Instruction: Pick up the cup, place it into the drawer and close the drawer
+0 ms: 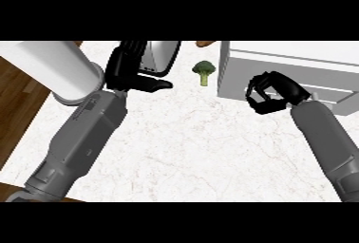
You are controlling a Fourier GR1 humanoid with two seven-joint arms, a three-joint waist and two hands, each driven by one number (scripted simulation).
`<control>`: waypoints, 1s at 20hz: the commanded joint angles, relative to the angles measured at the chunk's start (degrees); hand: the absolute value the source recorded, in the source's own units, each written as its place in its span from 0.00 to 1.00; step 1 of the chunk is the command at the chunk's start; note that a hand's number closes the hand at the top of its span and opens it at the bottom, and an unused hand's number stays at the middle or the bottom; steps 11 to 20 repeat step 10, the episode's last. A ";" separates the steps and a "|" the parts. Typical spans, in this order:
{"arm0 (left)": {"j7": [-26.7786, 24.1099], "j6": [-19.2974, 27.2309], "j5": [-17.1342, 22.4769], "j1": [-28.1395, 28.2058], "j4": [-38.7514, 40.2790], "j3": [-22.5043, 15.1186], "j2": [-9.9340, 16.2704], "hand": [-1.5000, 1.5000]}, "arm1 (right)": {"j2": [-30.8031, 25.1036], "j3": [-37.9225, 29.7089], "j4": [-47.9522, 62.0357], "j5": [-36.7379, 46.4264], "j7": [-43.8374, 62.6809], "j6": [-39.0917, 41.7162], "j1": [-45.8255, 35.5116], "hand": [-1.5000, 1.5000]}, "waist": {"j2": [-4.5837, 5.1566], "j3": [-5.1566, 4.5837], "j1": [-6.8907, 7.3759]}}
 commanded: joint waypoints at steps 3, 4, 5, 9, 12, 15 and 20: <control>0.63 -2.02 0.54 1.29 -1.40 -0.27 0.36 0.00 | -6.51 -5.58 1.53 -1.04 4.29 -4.79 -9.68 1.00 | 1.15 -0.57 2.78; 0.16 -2.07 0.47 2.35 -1.37 -0.22 0.66 0.00 | -6.90 -5.80 1.13 -1.44 3.61 -4.36 -9.14 1.00 | 1.17 -0.56 3.03; 0.71 -2.15 0.60 2.37 -1.23 -0.49 0.01 0.00 | -7.33 -5.95 0.62 -1.68 4.64 -3.78 -9.86 1.00 | 1.16 -0.64 2.82; 1.17 -2.77 1.03 2.22 -2.05 -0.06 0.81 0.00 | -8.76 -6.16 -0.35 -2.41 4.47 -1.78 -8.95 1.00 | 1.07 -0.63 2.85; 0.68 -2.92 0.75 3.29 -2.22 -0.35 0.96 0.00 | -8.48 -6.38 -0.54 -2.86 3.85 -1.73 -8.19 1.00 | 1.10 -0.56 3.43; 0.68 -2.92 0.75 3.29 -2.22 -0.35 0.96 0.00 | -8.48 -6.38 -0.54 -2.86 3.85 -1.73 -8.19 1.00 | 1.10 -0.56 3.43; 0.68 -2.92 0.75 3.29 -2.22 -0.35 0.96 0.00 | -8.48 -6.38 -0.54 -2.86 3.85 -1.73 -8.19 1.00 | 1.10 -0.56 3.43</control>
